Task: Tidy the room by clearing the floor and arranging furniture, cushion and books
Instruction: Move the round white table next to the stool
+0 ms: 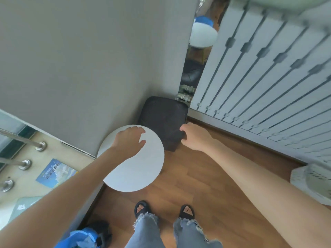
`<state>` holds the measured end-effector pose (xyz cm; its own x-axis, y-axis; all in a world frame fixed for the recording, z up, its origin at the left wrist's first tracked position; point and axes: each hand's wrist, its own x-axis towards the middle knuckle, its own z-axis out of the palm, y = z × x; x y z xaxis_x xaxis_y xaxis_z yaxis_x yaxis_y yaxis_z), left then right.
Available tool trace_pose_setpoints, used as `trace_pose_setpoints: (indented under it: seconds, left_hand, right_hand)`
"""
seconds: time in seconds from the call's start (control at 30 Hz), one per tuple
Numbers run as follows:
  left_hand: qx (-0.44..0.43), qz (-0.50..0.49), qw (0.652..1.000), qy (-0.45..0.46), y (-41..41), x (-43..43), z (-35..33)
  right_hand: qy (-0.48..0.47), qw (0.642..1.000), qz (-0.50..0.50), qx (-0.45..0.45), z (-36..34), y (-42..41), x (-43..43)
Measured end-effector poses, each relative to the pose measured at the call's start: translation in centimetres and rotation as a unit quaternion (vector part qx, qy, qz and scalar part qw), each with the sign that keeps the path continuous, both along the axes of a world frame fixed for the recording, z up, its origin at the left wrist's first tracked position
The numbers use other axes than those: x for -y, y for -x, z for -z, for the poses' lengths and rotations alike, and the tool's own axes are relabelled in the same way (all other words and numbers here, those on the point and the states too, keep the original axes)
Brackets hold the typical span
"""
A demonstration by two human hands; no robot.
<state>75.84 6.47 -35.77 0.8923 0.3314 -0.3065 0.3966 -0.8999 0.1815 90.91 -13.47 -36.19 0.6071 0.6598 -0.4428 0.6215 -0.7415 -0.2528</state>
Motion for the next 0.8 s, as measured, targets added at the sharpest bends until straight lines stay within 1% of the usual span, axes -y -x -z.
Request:
trace_pose_setpoints:
  seconds: [0.23,0.4,0.5,0.8]
  left_hand:
    - [0.085,0.048,0.995,-0.005,-3.9,5.1,-7.6]
    - [0.144,0.092,0.985,-0.027,-6.6,9.0,-12.2]
    - [0.182,0.116,0.975,-0.046,-7.7,11.3,-15.2]
    - [0.300,0.179,0.936,-0.049,-11.2,17.8,-22.7]
  right_hand:
    - [-0.053,0.997,0.005,0.059,-7.2,-1.8,4.6]
    - [-0.083,0.991,0.014,0.106,-12.4,-2.8,8.1]
    - [-0.102,0.985,0.027,0.134,-15.7,-3.6,10.5]
    - [-0.155,0.960,0.092,0.215,-23.5,-4.1,18.0]
